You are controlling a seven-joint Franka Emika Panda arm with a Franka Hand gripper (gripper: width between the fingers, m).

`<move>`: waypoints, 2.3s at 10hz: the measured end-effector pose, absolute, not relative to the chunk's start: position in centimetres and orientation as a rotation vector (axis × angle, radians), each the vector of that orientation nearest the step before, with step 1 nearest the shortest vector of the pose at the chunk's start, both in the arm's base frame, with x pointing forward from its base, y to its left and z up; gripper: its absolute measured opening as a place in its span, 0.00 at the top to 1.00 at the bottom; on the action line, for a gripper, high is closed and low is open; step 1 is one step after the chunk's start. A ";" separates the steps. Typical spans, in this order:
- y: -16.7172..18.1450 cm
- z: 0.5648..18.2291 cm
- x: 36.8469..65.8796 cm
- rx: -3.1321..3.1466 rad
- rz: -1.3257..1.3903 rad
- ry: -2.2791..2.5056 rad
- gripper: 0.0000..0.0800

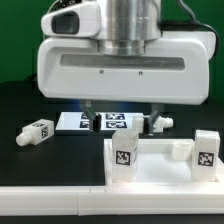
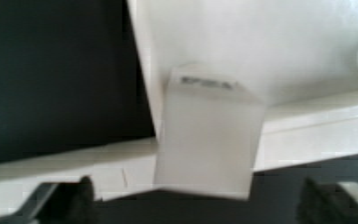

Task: Assemble square table

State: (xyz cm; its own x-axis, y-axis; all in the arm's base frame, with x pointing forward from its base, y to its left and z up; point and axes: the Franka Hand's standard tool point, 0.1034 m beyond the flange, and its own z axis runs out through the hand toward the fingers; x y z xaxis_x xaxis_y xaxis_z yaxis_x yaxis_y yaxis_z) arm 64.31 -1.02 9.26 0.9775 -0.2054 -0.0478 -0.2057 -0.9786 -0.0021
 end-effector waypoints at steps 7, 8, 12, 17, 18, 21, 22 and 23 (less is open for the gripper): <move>-0.3 7.5 64.2 -3.107 0.047 0.553 0.19; -0.3 7.5 64.2 -3.081 0.046 0.688 0.19; -0.3 7.5 64.2 -2.969 0.043 1.081 0.64; -1.1 7.3 64.3 -2.613 -0.043 1.740 0.64; -1.3 7.3 64.2 -2.476 -0.026 1.902 0.64; -1.4 7.3 63.4 -1.993 0.004 2.258 0.64; -1.4 7.3 63.3 -1.948 0.010 2.290 0.64; -1.4 7.2 63.3 -1.930 0.012 2.307 0.64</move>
Offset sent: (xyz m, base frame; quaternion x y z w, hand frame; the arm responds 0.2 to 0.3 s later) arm 0.0067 -0.0034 -0.0202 -0.0719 0.0553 -0.0219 0.9956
